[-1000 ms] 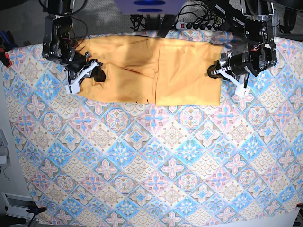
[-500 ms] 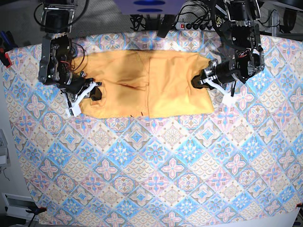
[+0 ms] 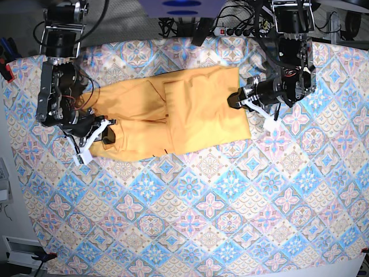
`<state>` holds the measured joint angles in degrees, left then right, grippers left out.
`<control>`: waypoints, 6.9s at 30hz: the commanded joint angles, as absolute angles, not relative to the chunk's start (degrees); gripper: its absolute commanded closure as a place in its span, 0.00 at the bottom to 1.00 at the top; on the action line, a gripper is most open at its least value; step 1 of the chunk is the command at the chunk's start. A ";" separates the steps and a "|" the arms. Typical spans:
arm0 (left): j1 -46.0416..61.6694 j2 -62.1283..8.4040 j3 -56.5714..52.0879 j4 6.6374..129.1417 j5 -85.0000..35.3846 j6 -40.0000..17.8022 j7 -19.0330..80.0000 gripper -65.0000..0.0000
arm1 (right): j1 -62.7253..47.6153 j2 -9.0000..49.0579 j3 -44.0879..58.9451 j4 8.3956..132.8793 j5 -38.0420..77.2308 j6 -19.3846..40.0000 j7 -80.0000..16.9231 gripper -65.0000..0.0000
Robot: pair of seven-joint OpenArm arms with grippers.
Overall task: Fold the T-shirt properly
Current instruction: 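Lift and fold the right gripper's half over toward the left gripper, then press and tuck the folded bundle with both grippers, then grasp the bundle's edge with the right gripper and fold it inward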
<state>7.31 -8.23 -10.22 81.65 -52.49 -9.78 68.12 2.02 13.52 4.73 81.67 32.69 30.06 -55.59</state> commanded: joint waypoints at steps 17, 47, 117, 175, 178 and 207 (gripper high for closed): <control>6.20 -8.48 -10.24 82.68 -53.76 -10.24 68.00 1.00 | 4.00 3.30 -11.30 87.34 34.15 30.73 -53.58 1.00; 6.46 -7.52 -10.51 82.68 -53.76 -10.24 67.91 1.00 | 6.81 -4.00 -27.91 80.13 34.15 30.73 -49.01 0.99; 6.73 -8.92 -15.69 83.03 -57.36 -9.98 68.00 1.00 | 5.67 5.23 -22.90 89.54 28.44 34.68 -48.92 0.90; 15.96 -10.95 -9.45 99.56 -52.70 -12.53 69.67 0.80 | 18.33 1.63 -46.64 80.48 6.73 34.42 -45.05 0.80; 15.78 -10.95 -9.45 99.56 -52.70 -12.53 69.67 0.80 | 18.15 1.63 -46.73 78.46 1.89 34.42 -42.86 0.69; 15.34 -11.12 -9.54 92.88 -52.97 -12.79 67.21 0.80 | 21.58 -4.18 -46.20 65.89 -5.58 34.42 -29.67 0.72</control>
<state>15.57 -10.66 -9.45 91.92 -51.81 -12.29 67.51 20.05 -3.40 -46.46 64.84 -6.17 34.35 -30.98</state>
